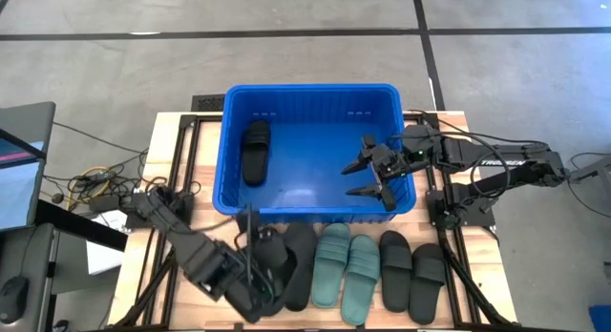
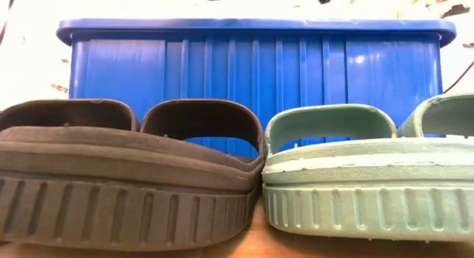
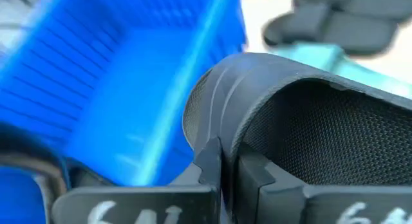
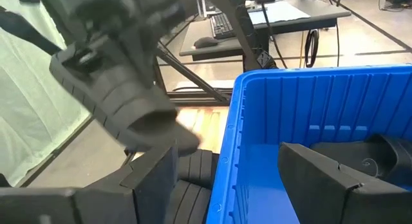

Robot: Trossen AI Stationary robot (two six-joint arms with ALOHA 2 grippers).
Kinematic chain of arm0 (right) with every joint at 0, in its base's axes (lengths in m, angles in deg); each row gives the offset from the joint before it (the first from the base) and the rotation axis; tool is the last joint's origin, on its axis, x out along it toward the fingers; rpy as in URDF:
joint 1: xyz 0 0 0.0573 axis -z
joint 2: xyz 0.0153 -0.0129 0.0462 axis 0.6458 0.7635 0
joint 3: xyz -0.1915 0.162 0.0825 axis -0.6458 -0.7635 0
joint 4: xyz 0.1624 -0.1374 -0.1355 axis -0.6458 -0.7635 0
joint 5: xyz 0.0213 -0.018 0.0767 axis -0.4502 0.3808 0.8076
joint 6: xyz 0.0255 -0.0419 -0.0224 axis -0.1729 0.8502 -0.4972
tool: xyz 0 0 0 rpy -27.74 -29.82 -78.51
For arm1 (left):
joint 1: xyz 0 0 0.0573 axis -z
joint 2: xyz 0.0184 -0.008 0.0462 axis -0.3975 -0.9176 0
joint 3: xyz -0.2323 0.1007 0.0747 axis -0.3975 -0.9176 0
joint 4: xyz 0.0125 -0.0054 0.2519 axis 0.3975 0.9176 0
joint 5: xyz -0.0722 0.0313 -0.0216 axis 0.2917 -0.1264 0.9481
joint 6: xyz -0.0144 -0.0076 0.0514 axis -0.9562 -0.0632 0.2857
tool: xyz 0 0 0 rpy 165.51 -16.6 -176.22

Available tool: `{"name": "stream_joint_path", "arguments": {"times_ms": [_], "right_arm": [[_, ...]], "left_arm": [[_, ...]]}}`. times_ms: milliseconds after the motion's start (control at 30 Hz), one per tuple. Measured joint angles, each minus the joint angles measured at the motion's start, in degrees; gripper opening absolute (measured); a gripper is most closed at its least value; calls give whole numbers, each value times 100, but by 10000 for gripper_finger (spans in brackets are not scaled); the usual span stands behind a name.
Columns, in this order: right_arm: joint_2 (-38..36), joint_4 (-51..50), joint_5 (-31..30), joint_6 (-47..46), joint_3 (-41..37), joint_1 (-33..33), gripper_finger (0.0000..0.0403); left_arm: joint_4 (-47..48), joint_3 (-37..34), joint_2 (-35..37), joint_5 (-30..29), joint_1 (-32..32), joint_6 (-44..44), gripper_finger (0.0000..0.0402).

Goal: Pick and place slides into bin
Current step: Put the black slide into the blue bin

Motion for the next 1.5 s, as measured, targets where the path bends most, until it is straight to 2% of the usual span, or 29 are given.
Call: {"name": "stream_joint_path", "arguments": {"times_ms": [167,400,633,1033,1233,1500], "right_arm": [[0,1,1,-65,0,0,255],[0,1,0,-105,0,0,255],[0,1,0,-109,0,0,255],[0,1,0,-403,0,0,255],[0,1,-24,-512,0,4,255],[0,39,-331,-512,0,4,255]], "left_arm": [[3,10,231,-684,-377,638,0],[2,10,268,-1193,-1066,1657,0],[0,10,266,-1748,-1895,2313,0],[-48,-71,193,-1681,-3438,3148,0],[-200,-521,189,-1359,-4057,3301,0],[-1514,-1591,185,-949,-4463,4292,0]]}}
